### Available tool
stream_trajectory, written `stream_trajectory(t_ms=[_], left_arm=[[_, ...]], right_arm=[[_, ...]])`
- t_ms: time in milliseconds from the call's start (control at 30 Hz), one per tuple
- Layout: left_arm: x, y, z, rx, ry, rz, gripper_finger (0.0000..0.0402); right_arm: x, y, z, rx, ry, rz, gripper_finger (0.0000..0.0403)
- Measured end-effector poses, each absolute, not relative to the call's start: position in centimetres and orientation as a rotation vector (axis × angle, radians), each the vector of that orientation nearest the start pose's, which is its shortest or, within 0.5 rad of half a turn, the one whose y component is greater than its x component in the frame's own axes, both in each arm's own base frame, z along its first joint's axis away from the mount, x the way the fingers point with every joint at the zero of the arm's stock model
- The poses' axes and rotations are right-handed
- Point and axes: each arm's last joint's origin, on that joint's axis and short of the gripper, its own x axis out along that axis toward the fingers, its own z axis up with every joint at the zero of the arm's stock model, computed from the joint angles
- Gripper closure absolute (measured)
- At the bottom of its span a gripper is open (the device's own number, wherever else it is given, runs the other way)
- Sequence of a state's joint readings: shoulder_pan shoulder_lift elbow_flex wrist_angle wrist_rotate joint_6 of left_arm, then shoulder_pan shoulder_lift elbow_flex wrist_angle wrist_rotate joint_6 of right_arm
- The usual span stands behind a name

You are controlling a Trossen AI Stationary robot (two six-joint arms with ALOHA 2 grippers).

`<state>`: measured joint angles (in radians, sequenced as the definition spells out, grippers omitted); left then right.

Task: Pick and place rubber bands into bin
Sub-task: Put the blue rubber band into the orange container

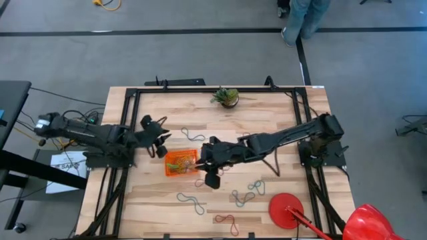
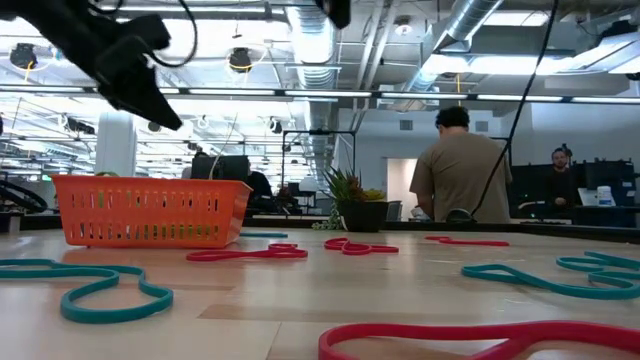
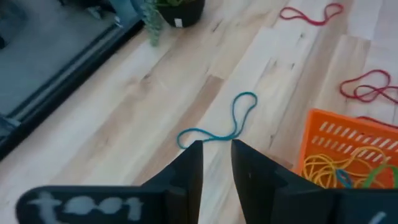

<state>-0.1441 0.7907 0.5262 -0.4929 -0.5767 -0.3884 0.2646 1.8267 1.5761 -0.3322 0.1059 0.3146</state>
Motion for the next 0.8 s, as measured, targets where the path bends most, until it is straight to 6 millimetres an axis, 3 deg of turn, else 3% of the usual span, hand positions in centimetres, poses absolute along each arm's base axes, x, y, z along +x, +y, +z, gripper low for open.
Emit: stream_trajectory(t_ms=[133,300,500,800], left_arm=[[16.8,1.5,21.9,-0.141,0.654,0.459,0.0328],[18.8,4.0,20.6,-0.111,0.713,0.319,0.0315],[20.9,6.2,17.6,-0.110,0.803,0.267,0.0282],[22.5,8.1,13.0,-0.072,0.952,0.279,0.0253]], right_arm=[[39.2,11.6,31.7,0.248,0.588,0.076,0.0326],[37.6,13.1,32.0,0.296,0.663,0.085,0.0326],[35.9,15.6,31.5,0.406,0.767,0.069,0.0326],[33.9,20.0,31.8,0.339,0.726,0.136,0.0326]])
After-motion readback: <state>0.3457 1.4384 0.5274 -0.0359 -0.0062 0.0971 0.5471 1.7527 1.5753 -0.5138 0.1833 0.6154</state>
